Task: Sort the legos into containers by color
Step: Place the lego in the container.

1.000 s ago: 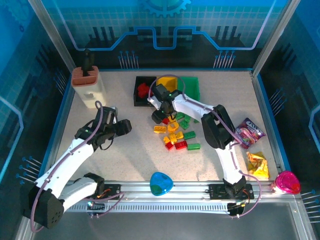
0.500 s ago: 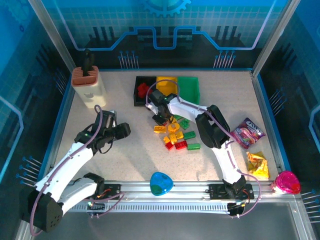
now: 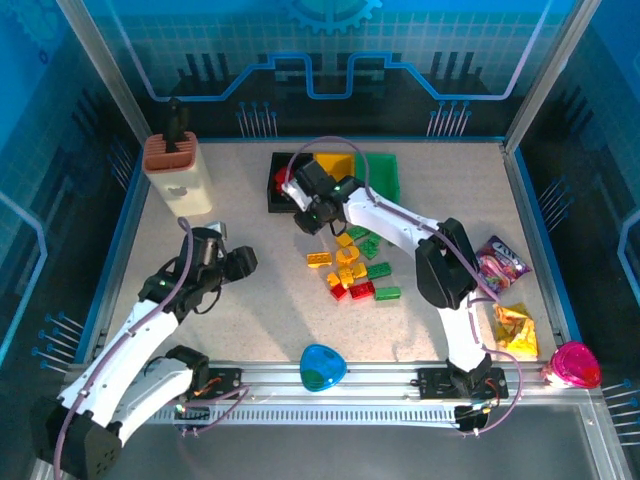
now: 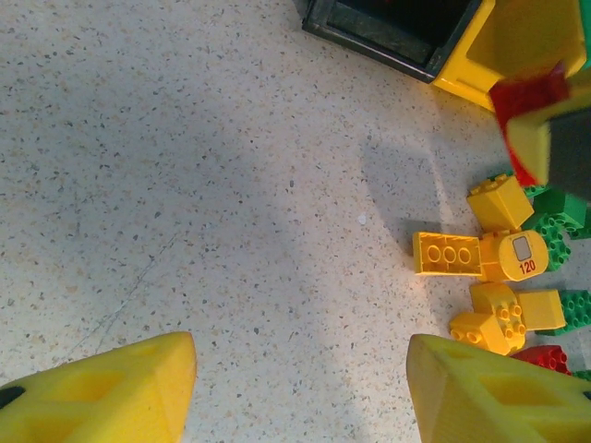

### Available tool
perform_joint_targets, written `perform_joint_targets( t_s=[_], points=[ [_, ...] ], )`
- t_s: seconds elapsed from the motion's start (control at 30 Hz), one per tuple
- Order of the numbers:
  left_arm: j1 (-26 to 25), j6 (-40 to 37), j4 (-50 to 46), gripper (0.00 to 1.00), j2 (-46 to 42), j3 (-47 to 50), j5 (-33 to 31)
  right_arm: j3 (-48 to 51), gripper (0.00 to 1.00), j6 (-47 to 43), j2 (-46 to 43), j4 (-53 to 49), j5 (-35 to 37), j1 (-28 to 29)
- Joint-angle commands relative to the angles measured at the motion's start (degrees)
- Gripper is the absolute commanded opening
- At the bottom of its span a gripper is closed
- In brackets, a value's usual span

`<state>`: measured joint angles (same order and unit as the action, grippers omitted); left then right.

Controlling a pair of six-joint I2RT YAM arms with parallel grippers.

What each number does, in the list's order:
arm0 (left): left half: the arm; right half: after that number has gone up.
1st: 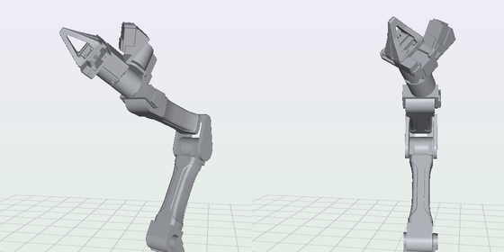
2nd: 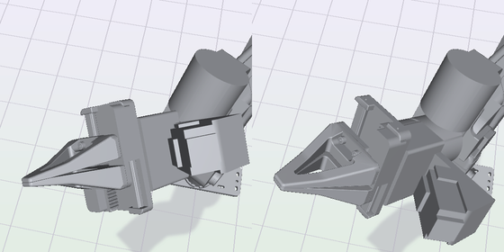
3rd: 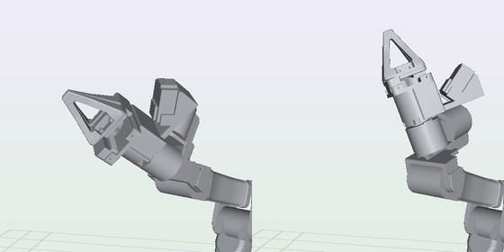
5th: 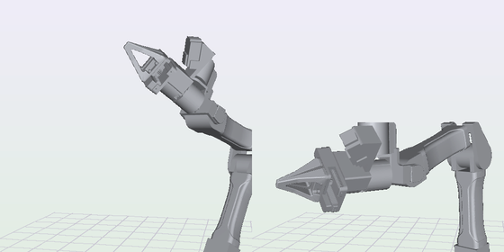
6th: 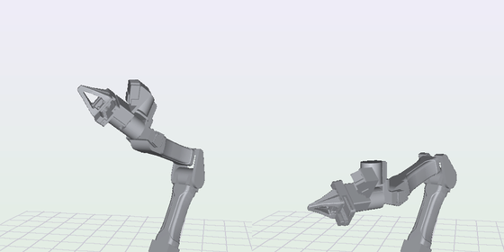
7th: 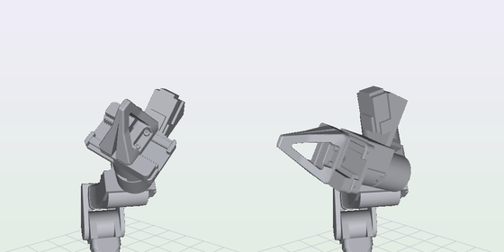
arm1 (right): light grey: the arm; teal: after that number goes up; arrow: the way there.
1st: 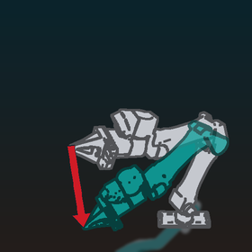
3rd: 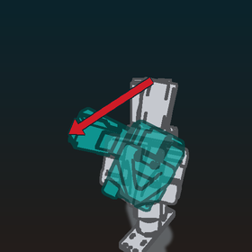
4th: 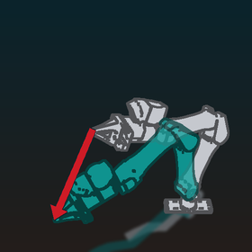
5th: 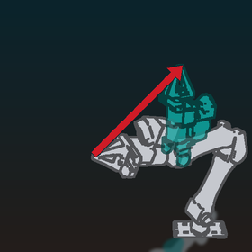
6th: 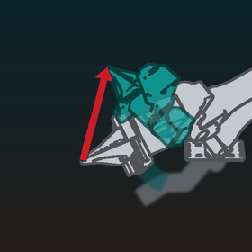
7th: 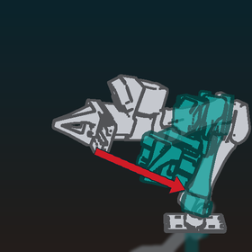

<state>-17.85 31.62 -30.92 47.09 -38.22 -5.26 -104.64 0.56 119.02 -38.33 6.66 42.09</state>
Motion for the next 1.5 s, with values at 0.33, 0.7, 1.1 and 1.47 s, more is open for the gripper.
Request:
perform_joint_targets(
  t_s=[0.33, 0.7, 1.1, 1.47],
  points=[
    [-0.78, 3.72, 0.64, 0.62, -6.25, 5.49, 2.63, -18.53, 0.19, 5.15, 9.30, 3.77, -3.05, 0.01],
    [-1.05, 4.77, -0.53, 0.62, -9.45, 7.37, 3.05, -26.85, 0.22, 7.49, 16.76, 7.22, -4.72, -0.10],
    [-1.31, 4.88, -3.48, 0.62, -13.30, 7.10, 2.79, -29.45, 0.24, 12.65, 21.69, 11.72, -1.66, -2.64],
    [-1.84, 5.83, -4.70, 0.61, -14.99, 6.36, 2.34, -36.73, 0.53, 12.61, 25.90, 8.54, -0.45, -5.33]
  ],
)
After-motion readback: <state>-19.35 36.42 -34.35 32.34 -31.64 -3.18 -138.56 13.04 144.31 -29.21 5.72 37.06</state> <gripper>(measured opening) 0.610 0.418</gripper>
